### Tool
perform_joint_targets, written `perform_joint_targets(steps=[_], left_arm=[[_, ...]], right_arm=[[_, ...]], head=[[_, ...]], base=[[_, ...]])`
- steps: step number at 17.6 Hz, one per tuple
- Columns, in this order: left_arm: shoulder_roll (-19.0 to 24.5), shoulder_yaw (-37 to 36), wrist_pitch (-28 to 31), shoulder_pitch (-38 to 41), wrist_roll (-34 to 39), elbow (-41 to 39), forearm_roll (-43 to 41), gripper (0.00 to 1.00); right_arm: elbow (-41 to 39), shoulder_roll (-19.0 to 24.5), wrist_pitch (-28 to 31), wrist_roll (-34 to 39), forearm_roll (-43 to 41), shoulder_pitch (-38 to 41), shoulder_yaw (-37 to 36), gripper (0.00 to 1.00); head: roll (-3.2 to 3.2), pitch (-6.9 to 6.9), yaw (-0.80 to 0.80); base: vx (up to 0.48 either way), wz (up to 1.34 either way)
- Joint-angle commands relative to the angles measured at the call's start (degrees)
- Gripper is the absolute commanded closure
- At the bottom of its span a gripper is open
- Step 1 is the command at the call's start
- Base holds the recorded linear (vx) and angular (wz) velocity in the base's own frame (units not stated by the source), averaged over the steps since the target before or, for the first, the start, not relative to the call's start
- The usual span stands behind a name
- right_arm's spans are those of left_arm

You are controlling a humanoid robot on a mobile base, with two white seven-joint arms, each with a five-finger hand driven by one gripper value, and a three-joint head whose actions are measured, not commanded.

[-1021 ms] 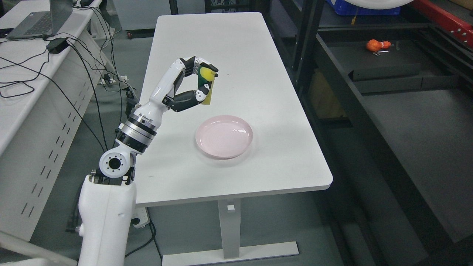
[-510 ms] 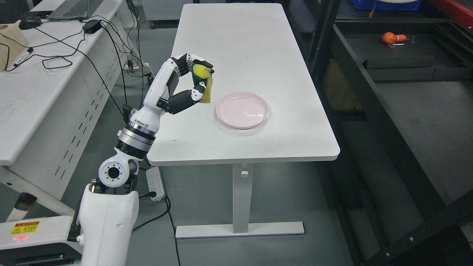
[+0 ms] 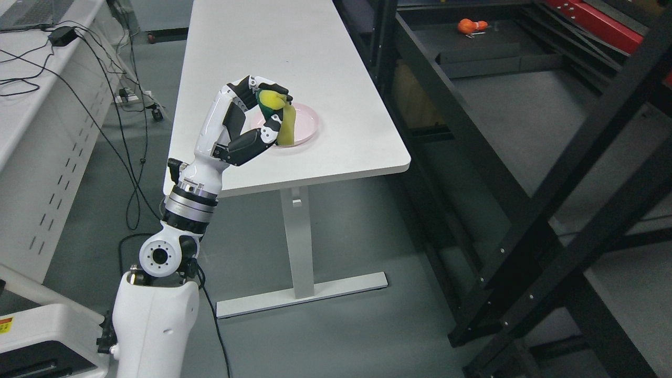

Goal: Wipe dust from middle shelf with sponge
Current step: 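Carry the sponge in the left hand toward the metal shelf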

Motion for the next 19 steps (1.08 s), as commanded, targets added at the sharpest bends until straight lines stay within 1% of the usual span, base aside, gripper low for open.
perform_joint_targets(steps=[1,5,8,11,13,15,19], left_arm=[[0.9,-1.6,0.3,-0.8,0.1,-0.9,0.9,1.00],[0.9,-5.7,0.6,-5.7,-0.3,-0.9,-1.3,1.00],[0.9,-10.5,0.6,-9.5,-1.6,-0.6,-8.7,1.00],[0.9,-15.6,0.3,-14.0,-3.8,-0.7,-12.6,1.00],[0.9,-17.3,0.1,-17.3,-5.7,-0.8,-15.2,1.00],[0.9,-18.8,-0.2,-21.9,-8.8,-0.9,-19.1,1.00],[0.9,-20.3,-0.6,-34.7,-15.0,-0.8,-27.3,1.00]], right_arm=[[-1.0,-1.0,4.1,0.0,0.0,0.0,0.0,0.00],[-1.0,-1.0,4.1,0.0,0.0,-0.1,0.0,0.00],[-1.0,-1.0,4.1,0.0,0.0,0.0,0.0,0.00],[-1.0,-1.0,4.1,0.0,0.0,0.0,0.0,0.00],[-1.0,-1.0,4.1,0.0,0.0,0.0,0.0,0.00],[-1.0,-1.0,4.1,0.0,0.0,0.0,0.0,0.00],[-1.0,-1.0,4.1,0.0,0.0,0.0,0.0,0.00]], head=[[0.00,0.00,0.00],[0.00,0.00,0.00],[0.00,0.00,0.00],[0.00,0.00,0.00],[0.00,0.00,0.00],[0.00,0.00,0.00],[0.00,0.00,0.00]], base=[[-0.276,-0.44],[-0.299,-0.54],[-0.287,-0.72],[-0.239,-0.88],[-0.183,-0.98],[-0.135,-0.99],[-0.088,-0.95]])
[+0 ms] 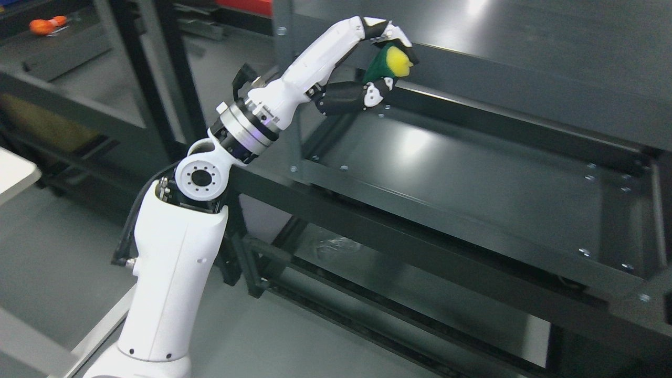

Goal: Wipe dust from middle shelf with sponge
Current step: 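Carry the sponge in the left hand toward the metal shelf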

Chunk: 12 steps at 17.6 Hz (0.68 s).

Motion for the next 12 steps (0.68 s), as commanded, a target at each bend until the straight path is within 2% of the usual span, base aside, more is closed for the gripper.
perform_joint_targets(steps=[1,7,12], left_arm=[[1.0,-8.0,-0.1,-14.6,-4.0,0.1,-9.0,1.00],[1.0,-18.7,-0.7,-18.4,-4.0,3.7,-8.8,0.99],[1.0,-26.6,-2.8,-18.4,-3.6,5.6,-8.9,0.99]], right_arm=[[-1.0,-1.0,4.1,0.1,0.0,0.0,0.0,0.00],[-1.0,-1.0,4.1,0.1,0.0,0.0,0.0,0.00],[-1.0,-1.0,4.1,0.1,0.0,0.0,0.0,0.00]], head=[[0.00,0.00,0.00],[0.00,-0.01,0.00],[0.00,-0.02,0.00]], base=[[-0.050,-0.90],[-0.014,-0.50],[0.005,0.09]])
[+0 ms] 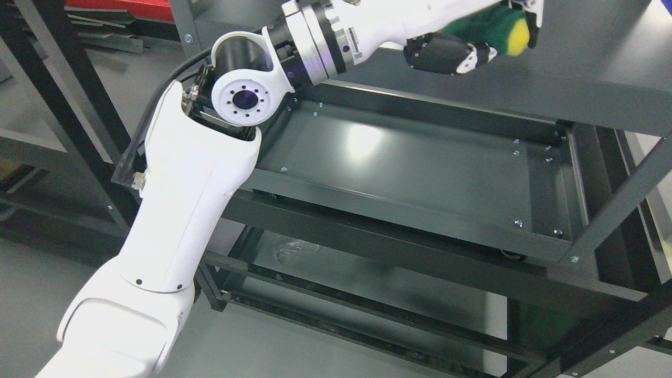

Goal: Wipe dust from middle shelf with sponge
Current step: 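Sweep the sponge across the shelf surface away from the robot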

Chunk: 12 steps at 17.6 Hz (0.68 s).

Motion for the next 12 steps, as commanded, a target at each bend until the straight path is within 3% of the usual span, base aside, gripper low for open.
perform_joint_targets(steps=[1,5,12], left_arm=[[1.0,-14.6,-1.3,-2.1,0.2,3.2,-1.0,0.99],[1.0,-13.8,-2.1,-2.1,-0.2,3.2,-3.6,0.99],[1.0,0.4,-7.0,-1.4,-5.3,0.5,-7.4,0.99]], right_arm=[[-1.0,-1.0,4.1,0.3,0.0,0.0,0.0,0.00],[-1.0,-1.0,4.1,0.2,0.0,0.0,0.0,0.00],[-1.0,-1.0,4.1,0.3,0.0,0.0,0.0,0.00]], head=[[0.00,0.00,0.00],[0.00,0.00,0.00],[0.00,0.00,0.00]], base=[[0.002,0.14],[-0.002,0.08],[0.001,-0.02]])
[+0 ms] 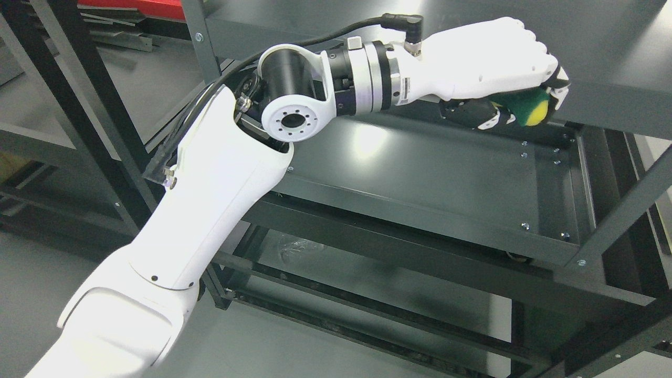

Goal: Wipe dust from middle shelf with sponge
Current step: 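Sweep the sponge across the shelf surface away from the robot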

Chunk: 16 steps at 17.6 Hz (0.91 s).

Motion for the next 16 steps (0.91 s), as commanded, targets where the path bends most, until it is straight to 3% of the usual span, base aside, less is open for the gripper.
perform_joint_targets(steps=[1,4,8,10,13,16], left_arm=[[1.5,8.3,-3.5,0.1,-3.1,-2.0,-2.2,0.99],[4.7,15.2,-8.6,1.1,-7.8,-3.9,-1.8,0.99],[5.2,28.0,-17.2,5.6,-16.5,-4.6,-1.6,0.99],[6.1,34.1,-17.2,6.5,-19.0,-4.6,-1.0,0.99],[13.8,39.3,-17.2,7.1,-19.0,-4.5,1.9,0.99],[18.7,43.2,-17.2,12.0,-19.0,-4.2,5.6,0.98]], right_arm=[[-1.0,-1.0,4.1,-0.1,0.0,0.0,0.0,0.00],[-1.0,-1.0,4.1,0.0,0.0,-0.1,0.0,0.00],[-1.0,-1.0,4.1,0.0,0.0,0.0,0.0,0.00],[-1.0,-1.0,4.1,0.0,0.0,0.0,0.0,0.00],[-1.0,-1.0,4.1,0.0,0.0,0.0,0.0,0.00],[-1.0,-1.0,4.1,0.0,0.0,0.0,0.0,0.00]], head=[[0.00,0.00,0.00],[0.00,0.00,0.00],[0.00,0.00,0.00],[0.00,0.00,0.00],[0.00,0.00,0.00],[0.00,0.00,0.00]], base=[[0.000,0.00],[0.000,0.00],[0.000,0.00],[0.000,0.00],[0.000,0.00],[0.000,0.00]])
